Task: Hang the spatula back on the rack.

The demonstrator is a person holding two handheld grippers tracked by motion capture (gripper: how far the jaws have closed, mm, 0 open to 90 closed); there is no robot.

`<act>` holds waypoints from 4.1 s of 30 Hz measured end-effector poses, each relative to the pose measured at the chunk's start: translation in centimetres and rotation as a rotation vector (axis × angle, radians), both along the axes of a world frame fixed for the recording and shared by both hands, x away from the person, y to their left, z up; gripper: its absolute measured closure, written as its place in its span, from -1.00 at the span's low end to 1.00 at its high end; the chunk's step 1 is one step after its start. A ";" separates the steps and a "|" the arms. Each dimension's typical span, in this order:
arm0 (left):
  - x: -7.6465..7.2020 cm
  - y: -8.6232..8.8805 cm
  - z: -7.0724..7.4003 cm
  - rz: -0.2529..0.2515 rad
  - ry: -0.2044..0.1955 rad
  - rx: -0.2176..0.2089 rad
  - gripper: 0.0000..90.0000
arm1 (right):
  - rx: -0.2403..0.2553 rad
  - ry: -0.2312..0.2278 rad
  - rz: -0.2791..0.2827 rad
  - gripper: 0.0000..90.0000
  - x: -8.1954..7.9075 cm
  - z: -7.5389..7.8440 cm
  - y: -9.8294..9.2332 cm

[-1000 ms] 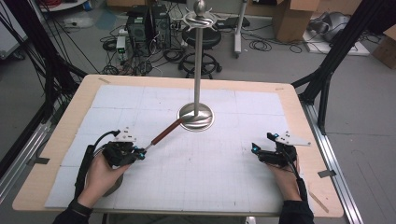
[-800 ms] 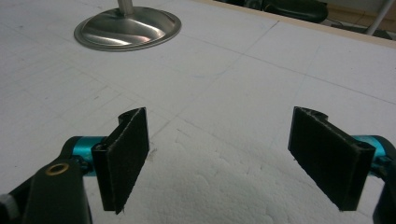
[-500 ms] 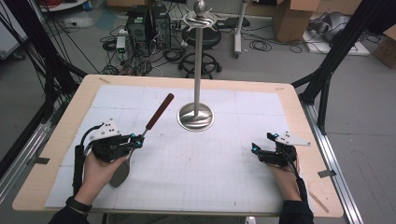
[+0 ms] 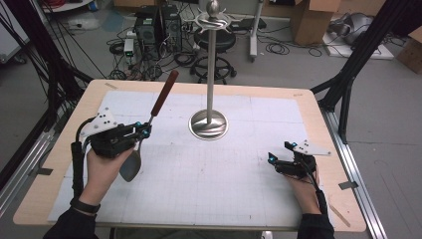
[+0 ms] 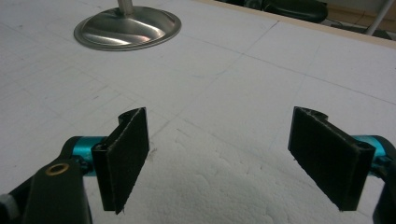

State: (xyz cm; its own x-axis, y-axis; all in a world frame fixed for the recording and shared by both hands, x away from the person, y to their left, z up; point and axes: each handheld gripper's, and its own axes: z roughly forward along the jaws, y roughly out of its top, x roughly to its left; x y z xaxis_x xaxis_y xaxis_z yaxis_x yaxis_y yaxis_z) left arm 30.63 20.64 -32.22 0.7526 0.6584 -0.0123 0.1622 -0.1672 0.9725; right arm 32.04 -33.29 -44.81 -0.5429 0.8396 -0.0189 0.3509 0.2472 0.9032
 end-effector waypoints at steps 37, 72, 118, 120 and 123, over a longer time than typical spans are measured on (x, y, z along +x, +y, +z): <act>4.0 -5.2 4.9 0.031 -0.156 -0.078 0.88 | 0.000 0.002 0.003 -0.56 0.0 0.0 0.0; 7.0 -7.6 4.3 0.084 -0.158 -0.060 0.87 | -0.006 0.000 0.009 -0.56 0.0 0.0 0.1; 9.8 -10.4 2.8 0.089 -0.145 -0.013 0.82 | -0.008 0.006 0.013 -0.56 0.0 0.0 0.1; 9.5 -10.5 3.0 0.088 -0.160 -0.015 0.65 | -0.007 0.005 0.013 -0.56 0.0 0.0 0.1; 9.1 -10.3 3.4 0.092 -0.164 -0.019 0.28 | -0.007 0.005 0.013 -0.56 0.0 0.0 0.1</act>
